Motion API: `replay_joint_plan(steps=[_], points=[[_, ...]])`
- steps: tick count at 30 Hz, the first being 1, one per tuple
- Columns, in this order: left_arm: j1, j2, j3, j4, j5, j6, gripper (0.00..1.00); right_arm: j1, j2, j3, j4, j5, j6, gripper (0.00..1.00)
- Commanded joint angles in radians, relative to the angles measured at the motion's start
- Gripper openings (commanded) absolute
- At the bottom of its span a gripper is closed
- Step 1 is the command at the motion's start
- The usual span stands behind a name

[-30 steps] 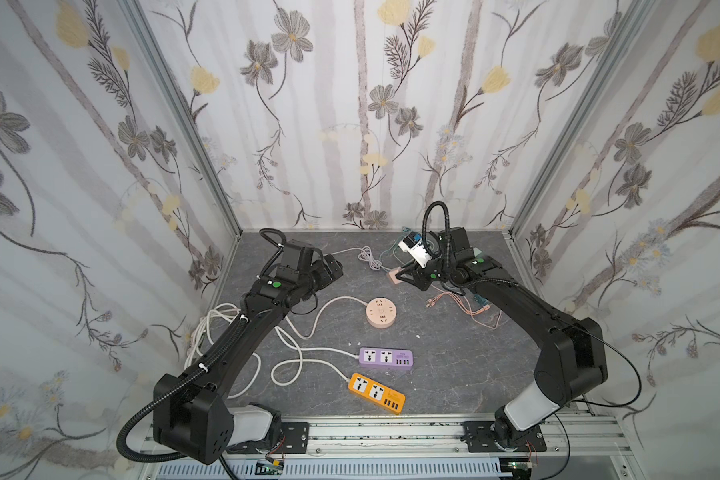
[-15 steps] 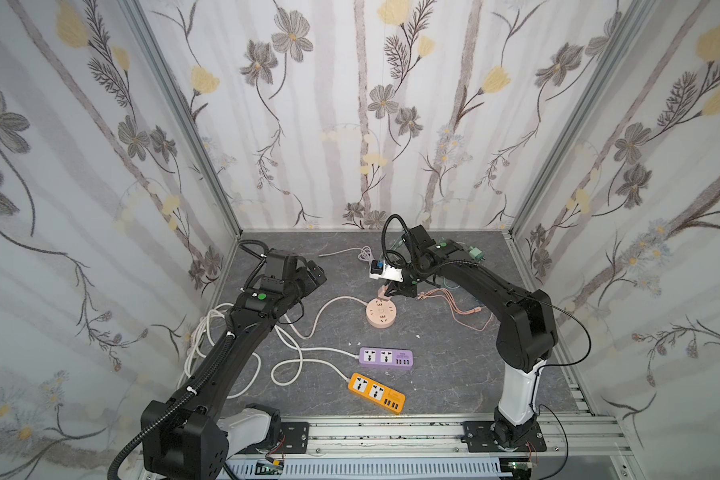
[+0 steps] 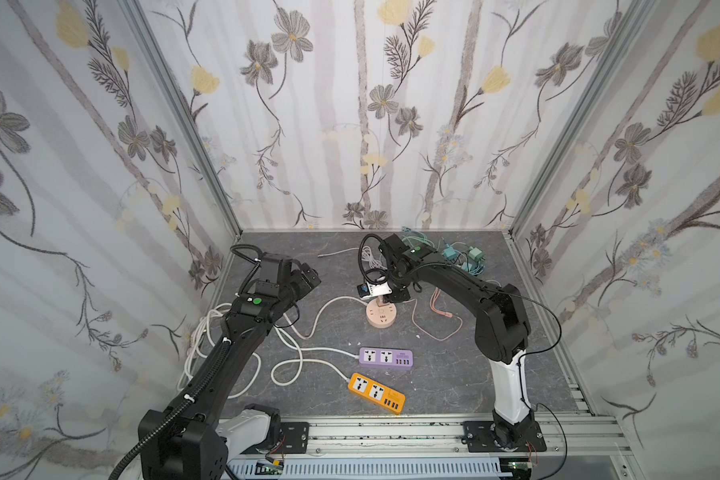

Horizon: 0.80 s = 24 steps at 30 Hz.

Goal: Insert the plug
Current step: 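Lower the pink charger with the right gripper onto the round pink strip's socket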

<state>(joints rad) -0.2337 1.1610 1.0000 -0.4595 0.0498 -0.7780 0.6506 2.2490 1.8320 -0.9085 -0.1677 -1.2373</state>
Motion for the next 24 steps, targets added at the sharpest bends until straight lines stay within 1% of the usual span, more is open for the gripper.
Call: replay_joint_plan(steps=[1,6,15,20,24], points=[[0.006,-0.004,-0.006,0.007,-0.012,0.011,1.0,0.004,0.013,0.015,0.006,0.024,-0.042,0.02],[0.013,-0.003,-0.014,0.012,-0.005,0.011,1.0,0.007,0.022,0.016,0.011,-0.002,-0.04,0.02],[0.017,-0.001,-0.018,0.016,0.004,0.008,1.0,0.012,0.065,0.061,-0.003,-0.005,-0.014,0.01],[0.02,0.003,-0.018,0.018,0.011,0.005,1.0,0.012,0.097,0.1,-0.048,0.026,-0.011,0.0],[0.022,0.003,-0.017,0.019,0.014,0.008,1.0,0.006,0.128,0.15,-0.14,0.027,-0.02,0.0]])
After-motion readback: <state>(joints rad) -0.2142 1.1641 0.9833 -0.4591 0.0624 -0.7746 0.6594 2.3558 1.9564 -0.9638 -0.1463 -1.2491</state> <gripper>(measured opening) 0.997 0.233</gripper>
